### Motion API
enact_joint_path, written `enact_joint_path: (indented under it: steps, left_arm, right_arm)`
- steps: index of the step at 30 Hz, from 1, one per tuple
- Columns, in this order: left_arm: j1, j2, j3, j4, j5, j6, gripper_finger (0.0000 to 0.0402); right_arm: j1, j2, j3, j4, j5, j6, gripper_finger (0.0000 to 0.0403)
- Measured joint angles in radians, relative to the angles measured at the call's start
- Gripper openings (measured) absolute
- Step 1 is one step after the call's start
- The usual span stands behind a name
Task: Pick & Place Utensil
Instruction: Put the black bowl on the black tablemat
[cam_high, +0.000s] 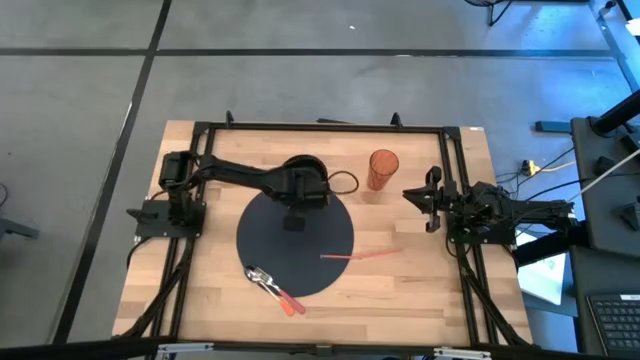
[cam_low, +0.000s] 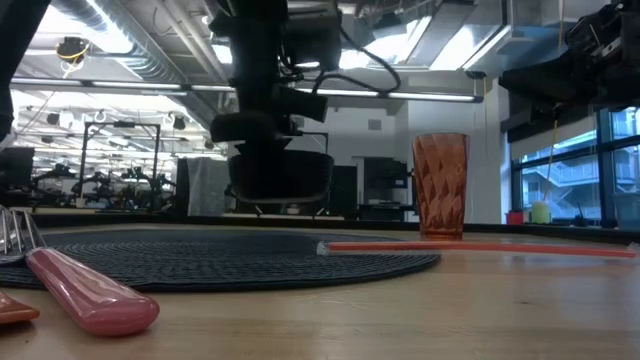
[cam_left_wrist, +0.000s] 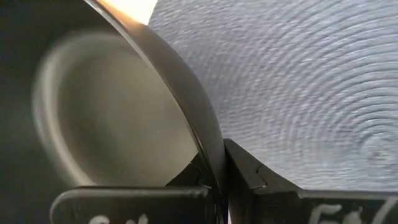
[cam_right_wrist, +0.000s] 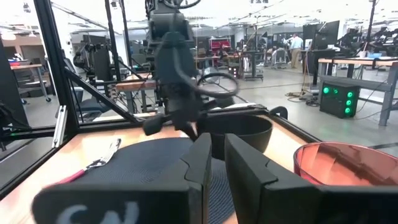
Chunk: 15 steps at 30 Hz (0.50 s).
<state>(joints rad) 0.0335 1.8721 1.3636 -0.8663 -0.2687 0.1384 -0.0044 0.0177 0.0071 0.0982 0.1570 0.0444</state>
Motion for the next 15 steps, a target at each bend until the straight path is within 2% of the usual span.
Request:
enact_joint_path:
  steps: [15]
  left_arm:
    - [-0.181, 0.000, 0.000, -0.035, 0.058, -0.190, 0.0004]
  right_arm:
    - [0.000, 0.000, 0.000, 0.001, 0.000, 0.000, 0.0049]
